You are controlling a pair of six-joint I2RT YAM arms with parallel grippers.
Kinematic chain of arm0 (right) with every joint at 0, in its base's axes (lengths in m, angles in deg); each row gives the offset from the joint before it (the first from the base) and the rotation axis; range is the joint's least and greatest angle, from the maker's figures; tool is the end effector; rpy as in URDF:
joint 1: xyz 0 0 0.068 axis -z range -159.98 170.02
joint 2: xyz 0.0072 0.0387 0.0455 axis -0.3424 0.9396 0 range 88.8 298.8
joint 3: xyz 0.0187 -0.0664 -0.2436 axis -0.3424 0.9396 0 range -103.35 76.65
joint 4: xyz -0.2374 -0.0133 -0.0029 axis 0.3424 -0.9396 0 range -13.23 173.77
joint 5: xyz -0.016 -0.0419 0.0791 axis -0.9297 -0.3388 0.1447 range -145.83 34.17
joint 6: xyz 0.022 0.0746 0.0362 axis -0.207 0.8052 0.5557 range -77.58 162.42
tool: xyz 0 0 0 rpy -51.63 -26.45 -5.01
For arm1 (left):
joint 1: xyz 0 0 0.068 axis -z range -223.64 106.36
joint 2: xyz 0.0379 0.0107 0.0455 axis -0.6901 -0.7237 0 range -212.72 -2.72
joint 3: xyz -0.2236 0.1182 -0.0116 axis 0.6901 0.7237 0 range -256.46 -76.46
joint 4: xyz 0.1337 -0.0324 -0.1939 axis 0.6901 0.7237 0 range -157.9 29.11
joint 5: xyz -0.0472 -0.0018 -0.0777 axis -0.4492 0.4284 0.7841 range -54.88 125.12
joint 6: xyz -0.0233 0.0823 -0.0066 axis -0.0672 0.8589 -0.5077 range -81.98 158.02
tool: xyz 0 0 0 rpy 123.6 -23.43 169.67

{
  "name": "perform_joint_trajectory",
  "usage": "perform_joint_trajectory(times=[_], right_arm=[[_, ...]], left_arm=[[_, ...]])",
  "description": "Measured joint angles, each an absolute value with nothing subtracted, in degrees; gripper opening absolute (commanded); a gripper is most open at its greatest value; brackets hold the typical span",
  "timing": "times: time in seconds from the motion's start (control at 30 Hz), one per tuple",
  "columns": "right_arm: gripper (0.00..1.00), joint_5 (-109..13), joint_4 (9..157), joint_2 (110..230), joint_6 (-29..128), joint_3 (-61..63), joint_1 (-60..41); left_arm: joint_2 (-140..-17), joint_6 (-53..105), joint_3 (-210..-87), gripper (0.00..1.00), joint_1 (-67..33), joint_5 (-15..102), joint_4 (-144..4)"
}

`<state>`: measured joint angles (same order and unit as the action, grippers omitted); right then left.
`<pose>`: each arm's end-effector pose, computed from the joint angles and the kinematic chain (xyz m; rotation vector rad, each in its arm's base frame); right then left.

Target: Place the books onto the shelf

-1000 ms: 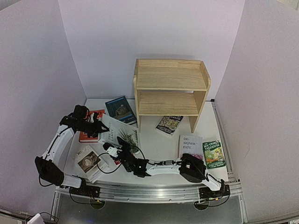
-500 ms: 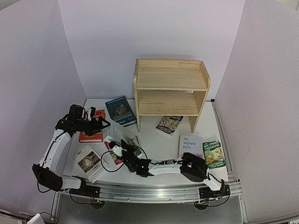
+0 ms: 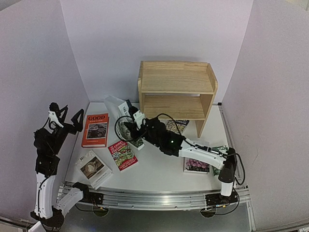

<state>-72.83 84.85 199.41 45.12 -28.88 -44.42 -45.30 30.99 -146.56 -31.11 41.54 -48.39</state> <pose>0.2253 0.4197 0.3717 -0.6540 1.5454 0.6501 0.1497 -0.0419 0.4538 0.1617 1.4325 -0.3609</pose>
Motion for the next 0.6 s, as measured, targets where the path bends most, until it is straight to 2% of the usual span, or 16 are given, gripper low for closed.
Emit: perform_joint_trajectory(times=[0.17,0.37,0.47,0.6], right_arm=[[0.1,-66.8,81.9,198.7,46.3,-44.5,-42.9],[0.07,-65.1,81.5,199.1,38.0,-65.7,-40.5],[0.06,-66.0,83.4,197.7,33.5,-69.8,-35.2],[0.06,-70.2,83.7,196.3,29.1,-69.3,-24.9]], left_arm=[[-45.2,33.3,-142.7,1.0,-31.1,39.5,-49.9],[-45.2,33.6,-139.4,1.0,-31.1,41.4,-49.7],[-45.3,33.5,-138.8,1.0,-31.1,42.9,-49.5],[-45.4,33.5,-138.6,1.0,-31.1,44.4,-49.3]])
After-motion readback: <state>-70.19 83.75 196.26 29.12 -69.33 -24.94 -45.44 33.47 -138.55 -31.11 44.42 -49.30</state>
